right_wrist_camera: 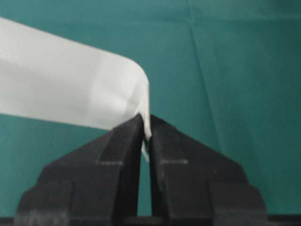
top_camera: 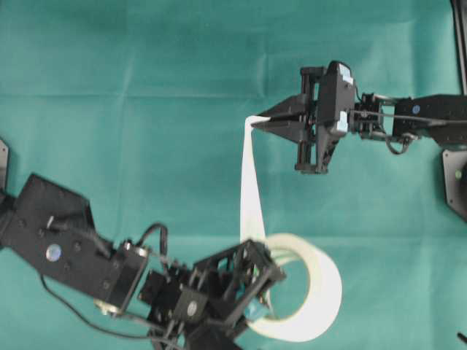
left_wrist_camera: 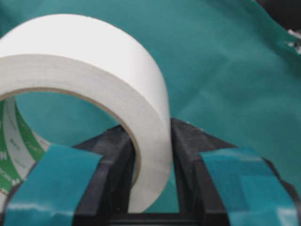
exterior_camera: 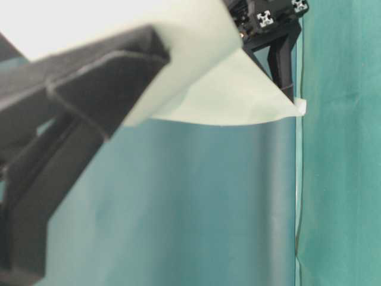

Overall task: Peel off the duct tape with your right arm.
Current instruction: 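Pull the left gripper with the roll down-left, away from the right gripper, then open the right gripper to release the peeled tape strip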

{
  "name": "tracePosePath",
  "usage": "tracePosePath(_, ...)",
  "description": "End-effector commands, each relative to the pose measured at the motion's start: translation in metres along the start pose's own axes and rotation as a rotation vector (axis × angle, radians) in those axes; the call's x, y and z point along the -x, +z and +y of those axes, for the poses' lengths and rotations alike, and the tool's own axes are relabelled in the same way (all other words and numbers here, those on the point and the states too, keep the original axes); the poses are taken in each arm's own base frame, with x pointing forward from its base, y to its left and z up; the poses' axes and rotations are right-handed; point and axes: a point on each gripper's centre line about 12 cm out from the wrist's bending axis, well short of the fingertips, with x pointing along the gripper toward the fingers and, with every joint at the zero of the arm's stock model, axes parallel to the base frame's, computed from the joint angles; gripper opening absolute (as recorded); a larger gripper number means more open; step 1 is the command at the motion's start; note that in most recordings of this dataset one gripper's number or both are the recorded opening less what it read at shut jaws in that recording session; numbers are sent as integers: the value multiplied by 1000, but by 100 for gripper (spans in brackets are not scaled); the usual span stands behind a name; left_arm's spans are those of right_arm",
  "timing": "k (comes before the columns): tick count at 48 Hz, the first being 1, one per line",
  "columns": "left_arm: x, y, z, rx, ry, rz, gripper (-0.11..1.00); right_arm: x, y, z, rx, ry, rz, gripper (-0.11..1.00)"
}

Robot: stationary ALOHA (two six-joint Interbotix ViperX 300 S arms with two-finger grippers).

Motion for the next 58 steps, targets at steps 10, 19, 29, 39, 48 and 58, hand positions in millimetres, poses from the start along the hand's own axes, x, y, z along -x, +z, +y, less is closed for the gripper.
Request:
tracePosePath(10, 35, 49, -32, -42, -14, -148, 20, 3, 3, -25, -40, -72, -3, -9)
tracePosePath(19, 34, 45, -34, -29, -21, -139, 20, 2, 6, -25, -41, -72, -10, -9)
tracePosePath(29, 31, 37, -35, -24, -25, -122, 20, 3, 7, -24, -41, -70, -13, 2)
tracePosePath(39, 33, 30, -36, -13, -16, -129, 20, 8, 11, -22, -35, -63, -30, 52)
tracePosePath(48, 32, 20, -33, 29, -11, -117, 20, 17, 12, -18, -32, -55, -39, 63)
tracePosePath(58, 37, 6, -21, 72, 11, -99, 20, 30, 13, -12, -25, -39, -55, 63)
